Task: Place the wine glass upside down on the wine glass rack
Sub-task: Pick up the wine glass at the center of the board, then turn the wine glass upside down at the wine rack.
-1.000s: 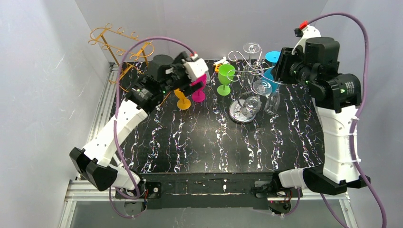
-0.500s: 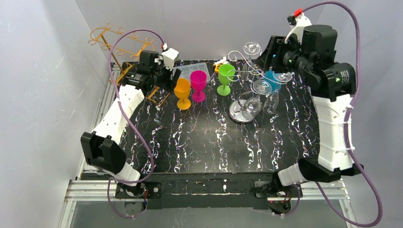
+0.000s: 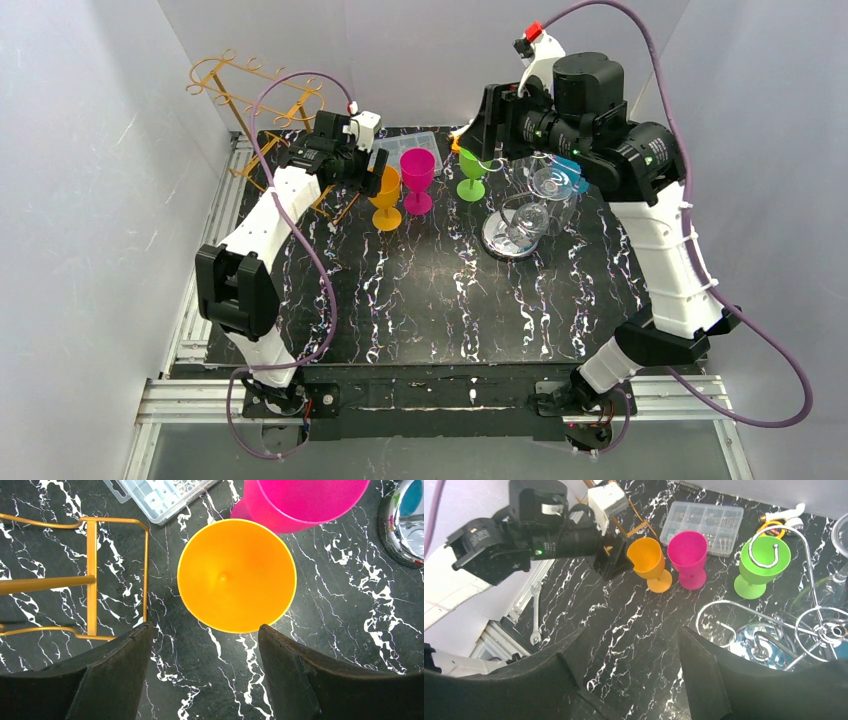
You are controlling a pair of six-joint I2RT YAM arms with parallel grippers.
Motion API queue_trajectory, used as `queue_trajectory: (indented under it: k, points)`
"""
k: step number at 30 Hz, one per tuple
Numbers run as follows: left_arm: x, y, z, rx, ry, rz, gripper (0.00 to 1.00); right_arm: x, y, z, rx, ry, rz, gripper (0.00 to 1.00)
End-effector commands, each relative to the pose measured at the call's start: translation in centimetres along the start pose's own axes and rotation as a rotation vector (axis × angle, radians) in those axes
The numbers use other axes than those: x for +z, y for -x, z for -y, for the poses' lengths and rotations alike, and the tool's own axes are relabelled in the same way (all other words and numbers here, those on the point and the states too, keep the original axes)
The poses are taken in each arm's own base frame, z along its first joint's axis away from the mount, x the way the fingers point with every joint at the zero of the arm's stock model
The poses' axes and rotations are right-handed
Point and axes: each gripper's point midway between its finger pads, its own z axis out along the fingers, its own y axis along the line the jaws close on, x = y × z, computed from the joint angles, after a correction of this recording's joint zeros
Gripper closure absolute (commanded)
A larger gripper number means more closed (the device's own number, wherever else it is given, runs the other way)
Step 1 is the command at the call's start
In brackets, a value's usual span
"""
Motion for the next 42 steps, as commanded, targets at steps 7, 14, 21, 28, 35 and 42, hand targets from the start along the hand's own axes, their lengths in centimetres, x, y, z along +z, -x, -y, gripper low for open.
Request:
queue_trajectory:
  k: [7, 14, 21, 28, 35, 42]
  points:
    - [1.1, 0.2, -0.5, -0.070, 0.017, 0.015, 0.34, -0.6, 0.9, -4.2, 0.035, 0.174, 0.124, 0.27]
    - [1.2, -1.6, -0.3, -0.050, -0.001, 0.020, 0.58, -0.2, -1.0, -5.4, 0.050, 0.183, 0.092, 0.28]
    - [0.3, -3.3, 0.0, -0.074, -0.023, 0.017, 0.67, 1.9, -3.6, -6.0, 0.057, 0.178, 0.037, 0.20]
    - [-2.9, -5.1, 1.3, -0.055, -0.079, 0.035, 0.96, 2.7, -4.5, -6.2, 0.105, 0.173, 0.011, 0.01]
    - [-11.5, -3.0, 3.5, 0.056, -0.162, 0.230, 1.00, 4.1, -4.8, -7.5, 0.159, 0.220, 0.010, 0.02]
    - [-24.3, 2.0, 5.3, 0.389, -0.110, 0.646, 1.00, 4.1, -2.2, -10.7, 0.158, 0.321, 0.076, 0.02]
